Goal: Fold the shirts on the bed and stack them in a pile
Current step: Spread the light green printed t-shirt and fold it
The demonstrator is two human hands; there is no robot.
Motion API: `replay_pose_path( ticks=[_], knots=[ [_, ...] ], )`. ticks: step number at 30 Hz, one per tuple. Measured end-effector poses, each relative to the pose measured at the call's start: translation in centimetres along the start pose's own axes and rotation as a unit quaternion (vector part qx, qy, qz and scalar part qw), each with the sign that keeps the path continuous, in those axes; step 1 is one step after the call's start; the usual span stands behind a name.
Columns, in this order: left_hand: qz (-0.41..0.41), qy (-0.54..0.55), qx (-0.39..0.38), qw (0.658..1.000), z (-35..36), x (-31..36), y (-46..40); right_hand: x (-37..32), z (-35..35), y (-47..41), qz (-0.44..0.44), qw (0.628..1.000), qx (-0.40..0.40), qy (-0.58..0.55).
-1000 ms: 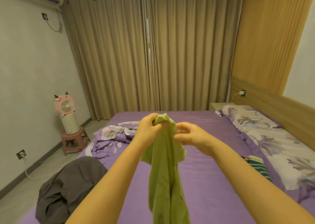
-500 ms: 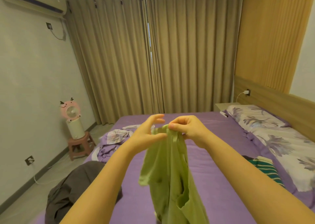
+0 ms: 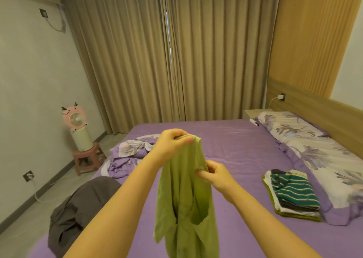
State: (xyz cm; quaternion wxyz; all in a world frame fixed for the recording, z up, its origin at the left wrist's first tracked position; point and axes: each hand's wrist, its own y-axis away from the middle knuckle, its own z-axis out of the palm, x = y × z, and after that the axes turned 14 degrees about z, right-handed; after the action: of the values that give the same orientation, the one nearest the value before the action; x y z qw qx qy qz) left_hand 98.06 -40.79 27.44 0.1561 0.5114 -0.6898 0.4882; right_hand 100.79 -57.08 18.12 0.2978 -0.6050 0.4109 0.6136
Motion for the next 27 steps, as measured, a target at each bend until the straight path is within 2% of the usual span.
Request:
replay_pose_path(
  ticks=[8, 15, 17, 21, 24, 27],
  knots=[
    [-0.026, 0.045, 0.16, 0.986, -3.9, 1.1, -2.3, 3.7, -1.7, 0.3, 0.024, 0.998, 0.029, 0.052],
    [-0.059, 0.012, 0.244, 0.968, -7.0, -0.6, -3.1, 0.4, -3.5, 1.3, -0.046, 0.995, 0.079, -0.046],
    [-0.071, 0.005, 0.254, 0.964, -7.7, -1.7, -2.8, -1.4, -4.1, 2.1, -0.067, 0.996, 0.05, -0.03],
    [-0.086, 0.001, 0.272, 0.958, -8.8, -2.6, -2.1, -3.8, -6.2, 3.4, -0.072, 0.996, -0.06, 0.011],
    [-0.081, 0.004, 0.276, 0.958, -8.9, -2.6, -1.9, -4.9, -7.2, 3.2, -0.1, 0.991, -0.007, 0.088],
    [-0.076, 0.018, 0.271, 0.959, -8.4, -2.3, -2.0, -5.7, -7.3, 2.6, -0.124, 0.986, 0.062, 0.094]
  ],
)
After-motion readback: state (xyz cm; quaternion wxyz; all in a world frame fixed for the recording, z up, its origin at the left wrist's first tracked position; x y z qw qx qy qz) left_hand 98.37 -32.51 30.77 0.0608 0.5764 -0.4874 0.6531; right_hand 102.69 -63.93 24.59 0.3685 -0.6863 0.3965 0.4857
